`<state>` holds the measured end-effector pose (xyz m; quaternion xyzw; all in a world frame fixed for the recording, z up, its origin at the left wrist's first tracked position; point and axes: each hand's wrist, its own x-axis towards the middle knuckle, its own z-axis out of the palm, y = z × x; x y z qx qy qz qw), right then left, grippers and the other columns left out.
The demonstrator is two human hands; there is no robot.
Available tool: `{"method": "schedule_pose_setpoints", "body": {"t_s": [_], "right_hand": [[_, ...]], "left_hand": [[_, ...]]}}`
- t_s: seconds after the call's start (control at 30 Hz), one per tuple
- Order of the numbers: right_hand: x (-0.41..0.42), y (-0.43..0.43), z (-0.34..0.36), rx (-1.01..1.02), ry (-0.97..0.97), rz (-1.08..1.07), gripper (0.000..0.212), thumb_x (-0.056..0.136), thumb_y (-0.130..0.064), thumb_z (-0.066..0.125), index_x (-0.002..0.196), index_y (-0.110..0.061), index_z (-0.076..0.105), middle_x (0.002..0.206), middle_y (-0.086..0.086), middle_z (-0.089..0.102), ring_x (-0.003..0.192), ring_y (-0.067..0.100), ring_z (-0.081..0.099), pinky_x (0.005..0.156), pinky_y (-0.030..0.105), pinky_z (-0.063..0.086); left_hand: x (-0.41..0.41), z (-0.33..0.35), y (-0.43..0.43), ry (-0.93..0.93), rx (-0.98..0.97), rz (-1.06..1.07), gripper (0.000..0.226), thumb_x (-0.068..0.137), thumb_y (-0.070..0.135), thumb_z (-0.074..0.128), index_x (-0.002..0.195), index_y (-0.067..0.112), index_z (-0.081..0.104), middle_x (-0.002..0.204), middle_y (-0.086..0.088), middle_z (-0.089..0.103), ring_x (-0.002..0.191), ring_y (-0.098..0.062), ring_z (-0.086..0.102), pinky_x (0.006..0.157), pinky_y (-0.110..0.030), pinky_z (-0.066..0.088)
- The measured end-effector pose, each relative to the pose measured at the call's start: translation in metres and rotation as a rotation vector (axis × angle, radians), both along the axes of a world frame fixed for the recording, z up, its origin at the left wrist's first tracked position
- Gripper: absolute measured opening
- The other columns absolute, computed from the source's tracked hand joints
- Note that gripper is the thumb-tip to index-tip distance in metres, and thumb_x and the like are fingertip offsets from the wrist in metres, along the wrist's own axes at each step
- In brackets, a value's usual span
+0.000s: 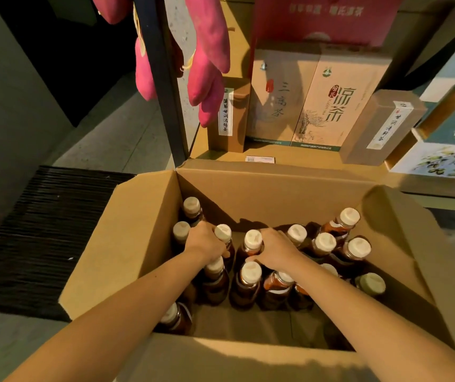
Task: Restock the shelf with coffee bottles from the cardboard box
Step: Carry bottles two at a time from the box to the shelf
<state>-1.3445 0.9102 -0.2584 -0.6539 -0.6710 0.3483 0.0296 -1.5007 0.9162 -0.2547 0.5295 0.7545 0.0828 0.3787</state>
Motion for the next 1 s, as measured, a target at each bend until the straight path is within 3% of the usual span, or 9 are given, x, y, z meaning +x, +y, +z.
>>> {"method": "schedule_pose_setpoints", "body": {"t_s": [0.23,0.4,0.53,0.67,0.77,0.9,1.0], "right_hand": [[0.003,-0.004,0.002,0.038,0.104,-0.034,0.036,0.074,-0.027,0.077,0.104,-0.013,0.061,0.106,0.003,0.065,0.103,0.018,0.060,0.090,0.038,0.049],[0.003,-0.010,0.013,0.156,0.241,-0.036,0.041,0.077,-0.027,0.075,0.114,-0.017,0.061,0.112,-0.001,0.065,0.107,0.014,0.058,0.090,0.030,0.047],[0.000,-0.012,0.030,0.271,0.327,-0.068,0.043,0.077,-0.031,0.075,0.114,-0.016,0.062,0.109,-0.003,0.066,0.104,0.014,0.059,0.090,0.032,0.048],[-0.004,-0.015,0.052,0.405,0.458,-0.118,0.047,0.078,-0.029,0.074,0.121,-0.017,0.059,0.111,-0.010,0.062,0.105,0.001,0.052,0.085,0.014,0.039],[-0.011,-0.015,0.073,0.487,0.548,-0.150,0.050,0.079,-0.029,0.073,0.125,-0.019,0.057,0.121,-0.008,0.062,0.112,0.002,0.051,0.094,0.019,0.039],[-0.021,-0.005,0.112,0.558,0.601,-0.174,0.041,0.082,-0.029,0.069,0.119,-0.016,0.057,0.108,-0.010,0.059,0.107,0.007,0.054,0.091,0.026,0.044],[-0.029,0.006,0.151,0.611,0.669,-0.152,0.033,0.084,-0.026,0.068,0.113,-0.014,0.058,0.094,-0.015,0.058,0.099,0.008,0.057,0.081,0.017,0.045]], "left_hand": [[-0.005,-0.003,-0.008,-0.092,0.045,-0.029,0.030,0.076,0.017,0.076,0.100,0.006,0.063,0.103,-0.011,0.067,0.103,-0.024,0.061,0.086,-0.034,0.050],[-0.009,0.009,-0.019,-0.180,0.237,-0.134,0.036,0.075,0.025,0.077,0.106,0.011,0.066,0.102,-0.001,0.069,0.101,-0.016,0.062,0.089,-0.033,0.051],[-0.014,0.033,-0.025,-0.253,0.426,-0.084,0.037,0.077,0.025,0.075,0.111,0.015,0.066,0.104,0.006,0.069,0.101,-0.009,0.061,0.089,-0.026,0.048],[-0.017,0.060,-0.028,-0.358,0.584,-0.048,0.038,0.078,0.029,0.073,0.114,0.018,0.065,0.107,0.010,0.066,0.105,-0.006,0.059,0.096,-0.029,0.047],[-0.016,0.084,-0.024,-0.425,0.662,-0.014,0.041,0.078,0.031,0.071,0.117,0.020,0.063,0.114,0.010,0.066,0.109,-0.004,0.058,0.100,-0.034,0.046],[-0.017,0.122,-0.017,-0.485,0.759,0.048,0.042,0.080,0.032,0.069,0.119,0.018,0.062,0.117,0.004,0.066,0.111,-0.010,0.059,0.097,-0.034,0.048],[-0.025,0.155,-0.008,-0.482,0.861,0.073,0.041,0.082,0.034,0.067,0.119,0.016,0.062,0.114,0.002,0.067,0.105,-0.009,0.061,0.093,-0.033,0.050]]}}
